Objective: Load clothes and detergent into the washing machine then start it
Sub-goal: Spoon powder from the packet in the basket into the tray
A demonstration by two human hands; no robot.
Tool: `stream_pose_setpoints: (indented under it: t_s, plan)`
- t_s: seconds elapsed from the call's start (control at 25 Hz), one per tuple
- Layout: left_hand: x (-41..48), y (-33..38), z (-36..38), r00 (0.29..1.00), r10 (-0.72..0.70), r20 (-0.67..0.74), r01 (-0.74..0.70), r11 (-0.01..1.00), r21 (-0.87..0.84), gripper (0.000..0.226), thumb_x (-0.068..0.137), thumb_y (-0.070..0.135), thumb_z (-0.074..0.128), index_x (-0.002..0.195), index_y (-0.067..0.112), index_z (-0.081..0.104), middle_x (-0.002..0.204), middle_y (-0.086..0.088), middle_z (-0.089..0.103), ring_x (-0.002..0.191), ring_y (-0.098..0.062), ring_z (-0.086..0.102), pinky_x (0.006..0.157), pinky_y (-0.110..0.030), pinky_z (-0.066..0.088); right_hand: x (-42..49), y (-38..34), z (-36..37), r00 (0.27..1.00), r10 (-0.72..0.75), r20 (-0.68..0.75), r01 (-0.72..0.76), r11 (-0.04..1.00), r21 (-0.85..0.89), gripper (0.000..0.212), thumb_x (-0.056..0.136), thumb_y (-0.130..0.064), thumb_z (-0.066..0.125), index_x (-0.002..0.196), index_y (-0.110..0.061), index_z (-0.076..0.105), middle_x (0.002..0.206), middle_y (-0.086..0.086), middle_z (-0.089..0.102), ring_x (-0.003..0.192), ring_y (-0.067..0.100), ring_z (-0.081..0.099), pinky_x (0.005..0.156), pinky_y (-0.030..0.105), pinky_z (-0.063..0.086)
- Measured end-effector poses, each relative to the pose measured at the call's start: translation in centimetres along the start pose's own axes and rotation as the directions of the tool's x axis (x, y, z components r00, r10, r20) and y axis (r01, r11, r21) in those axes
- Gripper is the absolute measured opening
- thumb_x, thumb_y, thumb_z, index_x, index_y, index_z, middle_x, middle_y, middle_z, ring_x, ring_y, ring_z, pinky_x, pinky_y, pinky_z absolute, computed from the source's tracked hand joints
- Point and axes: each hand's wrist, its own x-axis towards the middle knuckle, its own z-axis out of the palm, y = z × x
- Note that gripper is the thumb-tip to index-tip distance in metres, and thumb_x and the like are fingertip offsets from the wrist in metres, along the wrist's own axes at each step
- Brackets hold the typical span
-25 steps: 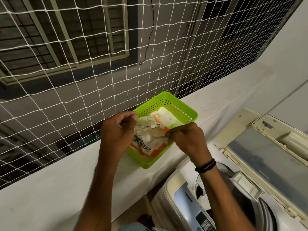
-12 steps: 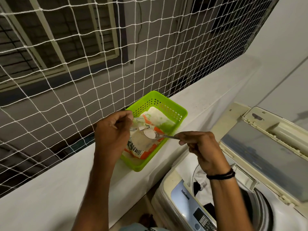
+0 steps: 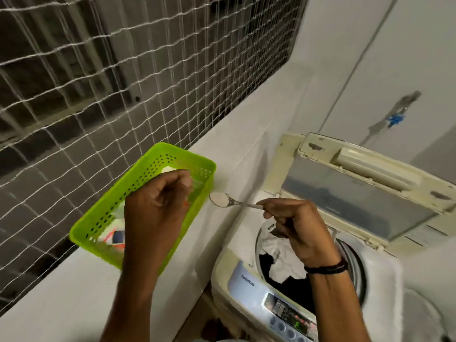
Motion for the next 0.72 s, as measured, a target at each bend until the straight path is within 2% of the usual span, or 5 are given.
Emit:
stream_pose_setpoints:
  t_s: [0.16,0.36,0.48,0.6,0.72]
  plan:
    - [-0.4,-0.9,6.0,0.981,-0.003,0.195,0.013,0.999,-0.049,0.016,0.091,0.026,0.066,0.102,0.017,0.074,0.086,0.005,0.076,0.085,-0.009,0.073,0.082,-0.028,0.056,-0.9,2.4,-6.1,0.985,-0.005,-0.175,0.024,0.994,0.106,0.027,0.07,-0.009,0.071,0.094,-0.002,0.079,0.081,0.019,0.073,0.078,0.041,0.054,0.081,0.042,0.039]
    - [-1.8,-3.6,14.6,0.91,-0.035,0.413,0.024,0.999,0.032,0.013,0.092,0.021,0.066,0.1,0.017,0.075,0.085,0.008,0.076,0.082,-0.002,0.071,0.078,-0.02,0.055,-2.3,4.7,-14.1,0.878,0.034,-0.478,0.077,0.974,0.211,0.02,0.078,0.01,0.06,0.087,0.002,0.077,0.062,0.004,0.07,0.054,0.013,0.062,0.053,0.019,0.05]
    - [-2.6,-6.3,20.1,0.859,-0.116,0.499,0.069,0.991,0.112,0.012,0.09,0.019,0.066,0.096,0.016,0.076,0.084,0.007,0.076,0.082,-0.007,0.071,0.079,-0.024,0.055,-1.5,6.9,-17.9,0.82,0.07,-0.569,0.094,0.963,0.254,0.025,0.072,0.01,0.061,0.091,0.002,0.077,0.079,0.01,0.076,0.065,0.018,0.069,0.056,0.023,0.053]
    - [-3.9,-9.7,25.7,0.792,-0.216,0.571,0.108,0.97,0.217,0.013,0.087,0.022,0.064,0.078,0.023,0.074,0.075,0.01,0.073,0.078,-0.009,0.069,0.071,-0.021,0.049,0.1,9.4,-20.9,0.752,0.171,-0.636,0.042,0.951,0.306,0.026,0.071,0.008,0.06,0.087,-0.002,0.077,0.072,0.003,0.075,0.059,0.014,0.064,0.053,0.02,0.051]
    - [-5.3,-13.4,30.9,0.745,-0.314,0.589,0.123,0.932,0.341,0.016,0.089,0.023,0.06,0.09,0.02,0.076,0.093,0.003,0.076,0.092,-0.018,0.07,0.078,-0.021,0.046,2.7,12.1,-22.9,0.696,0.246,-0.675,-0.003,0.94,0.34,0.027,0.072,0.005,0.062,0.091,-0.005,0.079,0.074,0.001,0.076,0.06,0.011,0.065,0.052,0.019,0.05]
